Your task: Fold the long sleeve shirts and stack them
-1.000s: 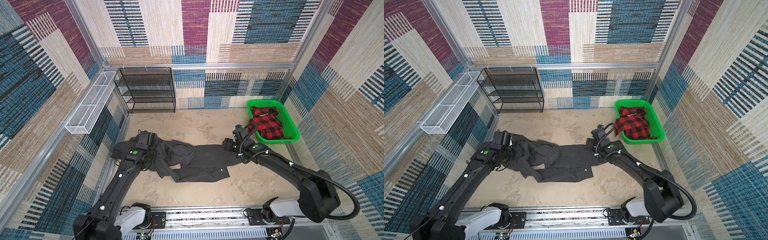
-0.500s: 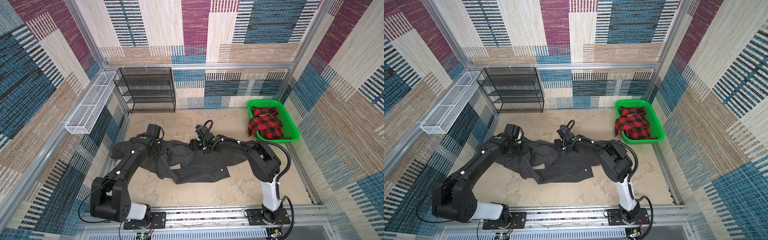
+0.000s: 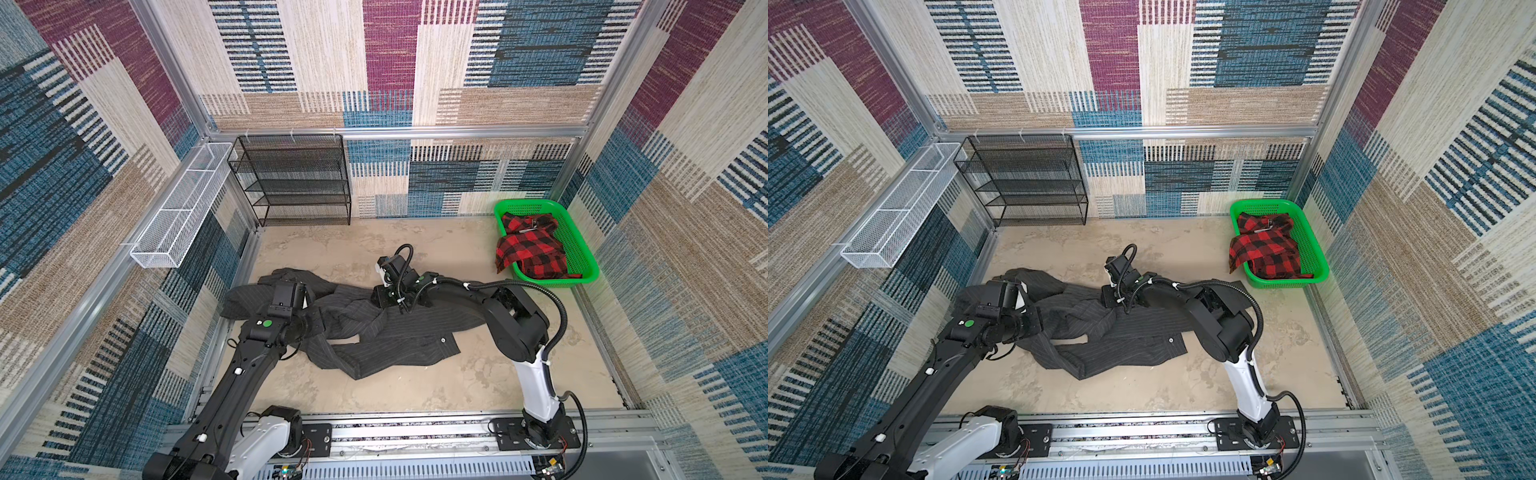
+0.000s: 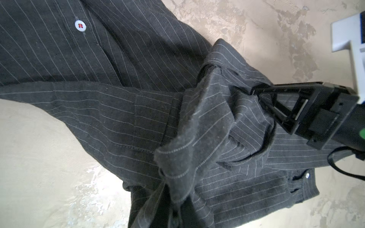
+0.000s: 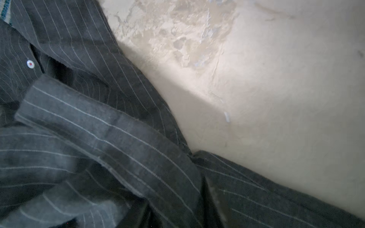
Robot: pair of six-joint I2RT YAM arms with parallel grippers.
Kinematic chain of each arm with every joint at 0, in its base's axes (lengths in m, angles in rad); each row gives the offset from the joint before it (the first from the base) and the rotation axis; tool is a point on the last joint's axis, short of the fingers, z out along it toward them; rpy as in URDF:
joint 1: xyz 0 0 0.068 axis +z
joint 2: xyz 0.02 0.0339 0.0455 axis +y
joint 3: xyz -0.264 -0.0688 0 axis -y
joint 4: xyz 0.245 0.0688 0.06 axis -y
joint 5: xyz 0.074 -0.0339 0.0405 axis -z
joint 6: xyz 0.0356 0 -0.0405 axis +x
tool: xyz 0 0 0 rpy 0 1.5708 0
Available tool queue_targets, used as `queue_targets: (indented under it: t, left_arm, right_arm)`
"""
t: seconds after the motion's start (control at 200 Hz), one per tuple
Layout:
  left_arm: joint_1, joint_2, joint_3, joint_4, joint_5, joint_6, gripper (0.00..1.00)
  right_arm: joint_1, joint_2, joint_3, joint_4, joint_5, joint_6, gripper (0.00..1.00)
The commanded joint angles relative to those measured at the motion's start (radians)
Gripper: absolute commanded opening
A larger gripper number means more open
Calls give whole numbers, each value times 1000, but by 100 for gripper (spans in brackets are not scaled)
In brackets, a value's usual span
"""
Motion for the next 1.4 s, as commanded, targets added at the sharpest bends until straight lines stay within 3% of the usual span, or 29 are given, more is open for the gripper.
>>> queue_targets:
  t: [0.0, 0.125, 0.28, 0.471, 0.736, 1.142, 1.272, 1.397]
  left_arm:
    - [0, -14, -10, 36, 1, -30, 0]
    - [0, -39, -8, 48, -9, -30, 0]
    - [0, -57, 11, 71, -15, -31, 0]
    - [0, -61, 38, 104, -17, -35, 0]
    - [2, -64, 93, 83, -115, -23, 0]
    - [5, 41, 301, 70, -81, 64, 0]
    - [5, 96, 442, 50, -11, 120, 0]
    - [2, 137, 531, 66, 167, 127, 0]
  right_arm:
    - [-2, -31, 23, 27, 26, -33, 20]
    - [-11, -79, 57, 19, 81, -74, 11]
    - [-42, -120, 102, 2, 125, -130, 8]
    - [-84, -185, 143, 11, 163, -201, 7]
    - [-146, -295, 112, 4, 192, -257, 7]
    - [-161, -408, 63, 6, 182, -323, 8]
    - [-161, -485, 73, 7, 220, -357, 9]
    - [-161, -569, 89, 8, 277, -397, 9]
